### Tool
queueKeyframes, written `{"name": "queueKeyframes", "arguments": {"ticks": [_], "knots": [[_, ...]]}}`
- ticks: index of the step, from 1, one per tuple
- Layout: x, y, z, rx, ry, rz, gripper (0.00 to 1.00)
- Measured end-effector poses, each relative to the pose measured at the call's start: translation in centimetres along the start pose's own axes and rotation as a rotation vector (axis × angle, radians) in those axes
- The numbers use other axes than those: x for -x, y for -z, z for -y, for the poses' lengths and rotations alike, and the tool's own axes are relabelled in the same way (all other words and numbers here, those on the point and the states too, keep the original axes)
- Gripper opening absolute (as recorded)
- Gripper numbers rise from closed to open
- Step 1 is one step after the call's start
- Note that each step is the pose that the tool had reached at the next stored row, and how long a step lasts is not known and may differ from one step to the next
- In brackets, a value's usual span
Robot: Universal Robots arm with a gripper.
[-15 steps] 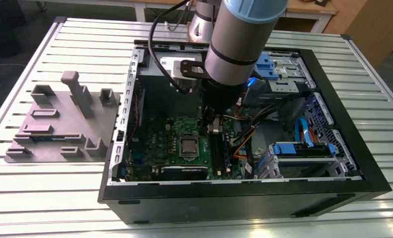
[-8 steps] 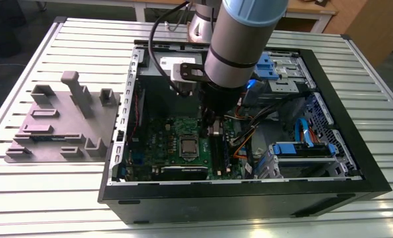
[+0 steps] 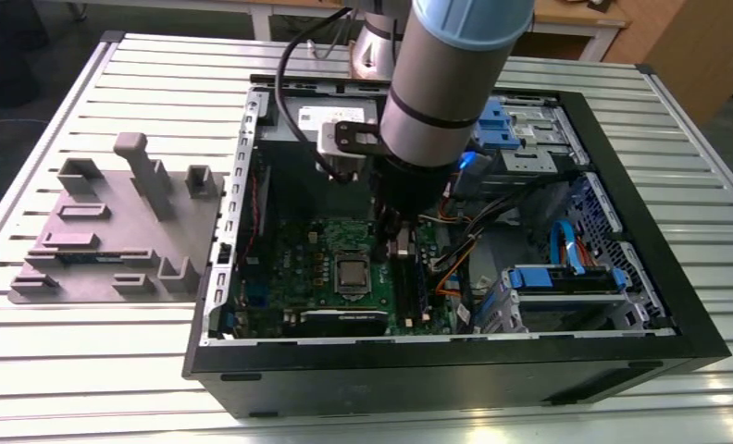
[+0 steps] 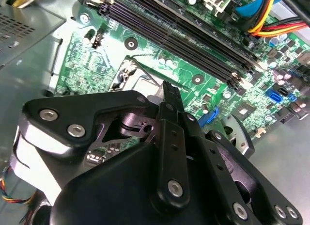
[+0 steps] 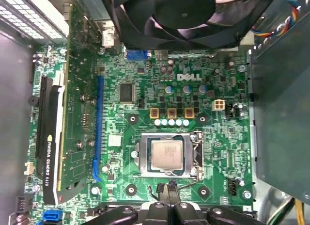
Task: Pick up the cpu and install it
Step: 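Install the first cpu locking lever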
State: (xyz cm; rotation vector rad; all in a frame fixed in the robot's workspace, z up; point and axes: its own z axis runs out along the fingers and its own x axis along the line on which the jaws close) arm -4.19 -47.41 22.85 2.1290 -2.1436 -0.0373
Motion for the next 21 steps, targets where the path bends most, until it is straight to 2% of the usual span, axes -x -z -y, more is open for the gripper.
{"name": "queueKeyframes", "arguments": {"ticks": [3,9,14,21], "knots": [[-0.07,-0.27,0.02,-0.0004,0.005,-0.0036,0.1],[-0.32,-0.98,0.1,-0.0014,0.019,-0.0054,0.1],[-0.61,-1.27,0.13,-0.0022,0.033,-0.0078,0.1],[-0.71,-1.53,0.15,-0.0034,0.053,-0.0236,0.1]]}}
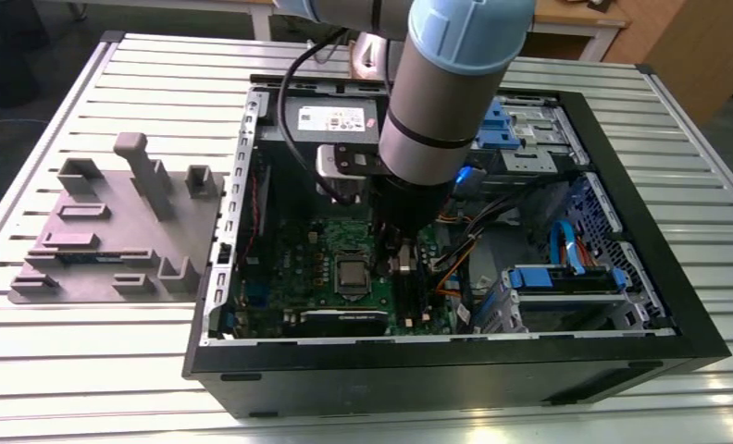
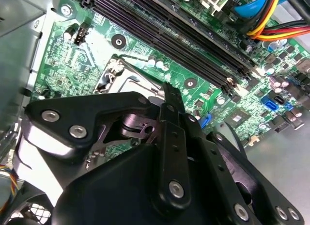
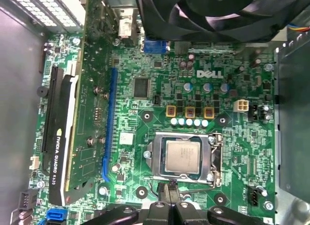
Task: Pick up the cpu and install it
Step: 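Install the first cpu locking lever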
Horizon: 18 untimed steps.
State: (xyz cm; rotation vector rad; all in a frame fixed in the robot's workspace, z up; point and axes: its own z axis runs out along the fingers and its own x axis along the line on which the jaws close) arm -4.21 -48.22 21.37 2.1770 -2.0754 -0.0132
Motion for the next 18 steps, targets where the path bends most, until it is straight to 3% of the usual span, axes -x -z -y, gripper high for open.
{"name": "queueKeyframes", "arguments": {"ticks": [18], "knots": [[-0.44,-1.5,-0.03,-0.0049,0.045,-0.0079,0.1]]}}
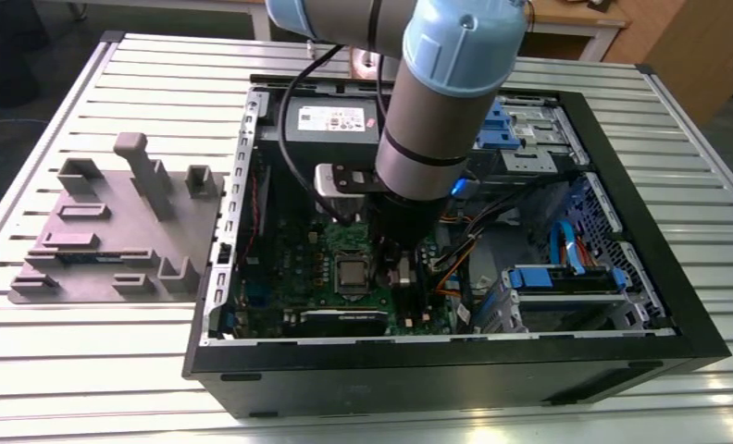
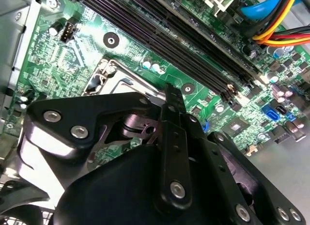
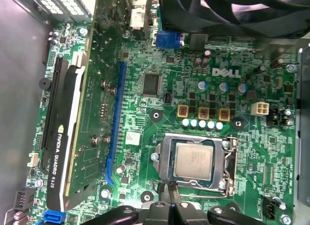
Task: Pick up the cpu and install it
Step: 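Install the first cpu locking lever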
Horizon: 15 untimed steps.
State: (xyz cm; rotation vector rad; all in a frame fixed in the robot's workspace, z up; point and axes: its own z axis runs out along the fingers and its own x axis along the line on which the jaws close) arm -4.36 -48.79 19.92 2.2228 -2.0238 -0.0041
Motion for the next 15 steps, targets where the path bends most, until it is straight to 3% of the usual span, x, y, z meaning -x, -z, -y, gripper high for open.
{"name": "queueKeyframes", "arguments": {"ticks": [6,15], "knots": [[-0.04,-0.38,-0.14,-0.0081,0.007,-0.0015,0.1],[-0.01,-0.71,-0.21,-0.0084,0.008,-0.0015,0.1]]}}
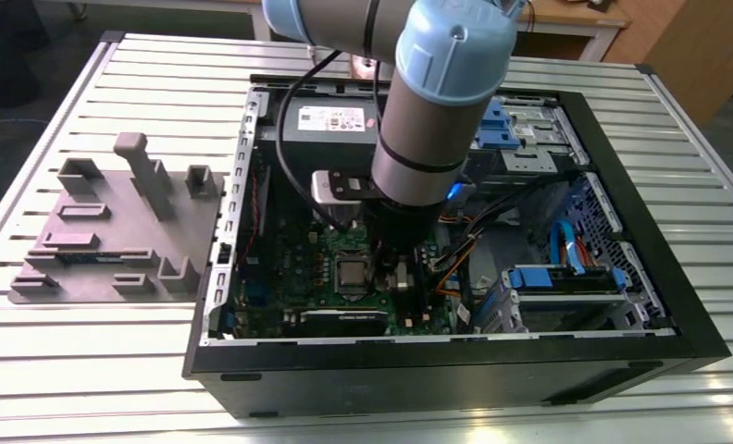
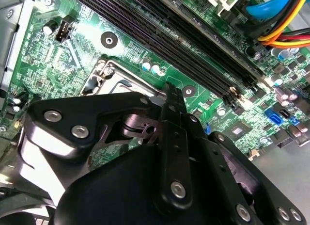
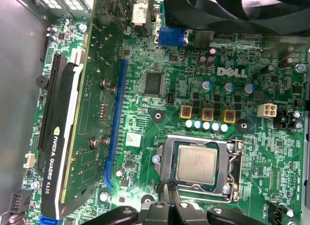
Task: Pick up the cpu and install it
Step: 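Install the first cpu locking lever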
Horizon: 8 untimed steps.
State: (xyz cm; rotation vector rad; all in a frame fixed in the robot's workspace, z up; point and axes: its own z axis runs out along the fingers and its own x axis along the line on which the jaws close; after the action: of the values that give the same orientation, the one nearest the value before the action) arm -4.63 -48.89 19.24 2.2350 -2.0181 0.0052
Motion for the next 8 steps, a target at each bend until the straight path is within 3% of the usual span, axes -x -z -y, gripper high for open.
{"name": "queueKeyframes", "arguments": {"ticks": [8], "knots": [[0.02,-0.19,0.01,-0.0009,0.0,-0.0004,0.1]]}}
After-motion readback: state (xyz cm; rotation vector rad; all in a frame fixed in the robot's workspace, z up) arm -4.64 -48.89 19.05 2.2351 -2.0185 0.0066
